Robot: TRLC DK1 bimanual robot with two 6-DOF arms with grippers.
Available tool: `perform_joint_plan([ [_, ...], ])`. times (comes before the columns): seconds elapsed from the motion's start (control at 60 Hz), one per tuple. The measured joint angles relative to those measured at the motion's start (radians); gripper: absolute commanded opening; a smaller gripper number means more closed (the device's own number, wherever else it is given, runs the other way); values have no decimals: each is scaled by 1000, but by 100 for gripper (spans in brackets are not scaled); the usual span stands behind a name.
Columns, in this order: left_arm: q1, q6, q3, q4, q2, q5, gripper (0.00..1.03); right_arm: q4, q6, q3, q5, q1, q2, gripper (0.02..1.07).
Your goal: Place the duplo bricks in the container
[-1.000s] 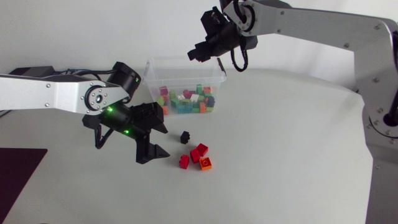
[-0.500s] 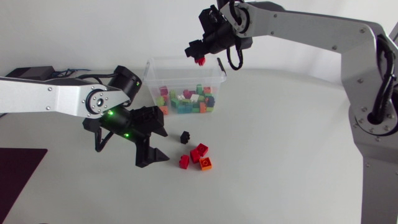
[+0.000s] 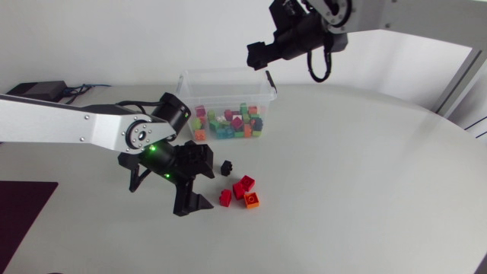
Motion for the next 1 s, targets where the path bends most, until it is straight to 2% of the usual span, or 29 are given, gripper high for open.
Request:
perform_joint_plan([
  [0.167,-16,30,8,0,61,-3,98,11,-25,-177,-31,-40,-129,103],
  [0.467,-47,58,110,0,156,-3,96,66,-32,-467,-44,-37,-242,103],
  [0.733,-65,93,152,-12,219,-4,85,64,-31,-619,-35,3,-333,103],
  [0.833,-68,97,158,-26,237,-5,72,45,-28,-631,-8,30,-351,103],
  [0.883,-69,97,164,-30,245,-6,60,31,-28,-638,8,50,-356,103],
  [0.9,-69,97,167,-31,248,-6,59,26,-28,-640,11,56,-357,103],
  [0.95,-72,97,183,-39,260,-6,37,11,-28,-651,14,81,-357,103],
  [1.0,-74,97,200,-48,272,-6,34,-18,-27,-655,15,106,-351,102],
])
